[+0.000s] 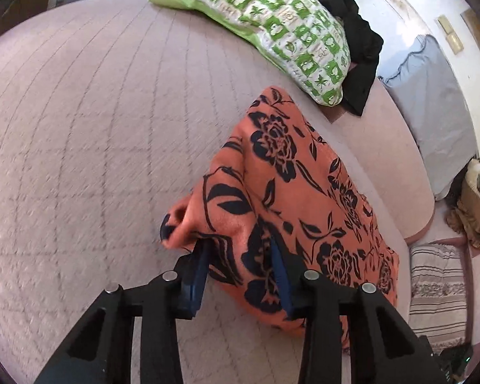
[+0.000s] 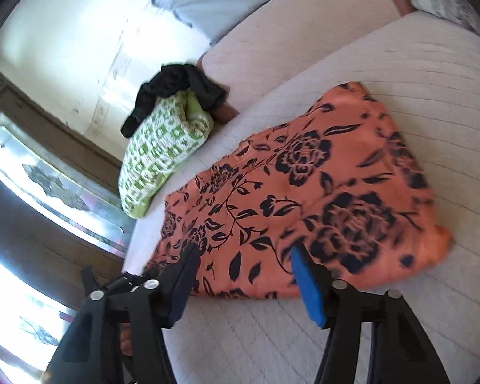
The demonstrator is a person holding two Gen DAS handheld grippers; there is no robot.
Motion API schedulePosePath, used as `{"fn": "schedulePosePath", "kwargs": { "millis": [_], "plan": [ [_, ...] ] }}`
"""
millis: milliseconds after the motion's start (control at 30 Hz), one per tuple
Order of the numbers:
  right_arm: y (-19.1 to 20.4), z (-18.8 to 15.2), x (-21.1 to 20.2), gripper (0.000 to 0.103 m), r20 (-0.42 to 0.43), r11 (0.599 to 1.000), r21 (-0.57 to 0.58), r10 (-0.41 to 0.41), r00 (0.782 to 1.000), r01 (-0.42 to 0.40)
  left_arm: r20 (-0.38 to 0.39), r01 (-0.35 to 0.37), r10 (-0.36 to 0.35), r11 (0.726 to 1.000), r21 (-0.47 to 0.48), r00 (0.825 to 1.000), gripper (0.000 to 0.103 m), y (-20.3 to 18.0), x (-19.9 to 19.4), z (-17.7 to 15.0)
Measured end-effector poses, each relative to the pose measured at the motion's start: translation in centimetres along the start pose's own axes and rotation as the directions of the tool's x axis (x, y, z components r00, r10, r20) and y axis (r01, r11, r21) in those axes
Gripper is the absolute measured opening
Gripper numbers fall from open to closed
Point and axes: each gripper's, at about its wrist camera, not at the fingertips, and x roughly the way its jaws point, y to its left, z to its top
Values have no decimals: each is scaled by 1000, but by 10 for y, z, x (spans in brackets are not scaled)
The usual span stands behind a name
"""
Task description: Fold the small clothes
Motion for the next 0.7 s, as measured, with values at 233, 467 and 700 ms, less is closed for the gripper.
{"fn": "schedulePosePath", "kwargs": {
  "millis": [233,467,700],
  "plan": [
    [14,6,54,28,-73,996,-84,-19,997,13,62,-26,21,996,84,998,63,-23,7,-4],
    [1,-7,105,13,-192,987,-113,-139,972,119,119,-109,93,984,140,988,24,-35,12,-1],
    [-11,-3,104,13,-226,997,-8,-82,971,82,51,-107,99,976,190,994,83,-44,25,-7]
  ]
}}
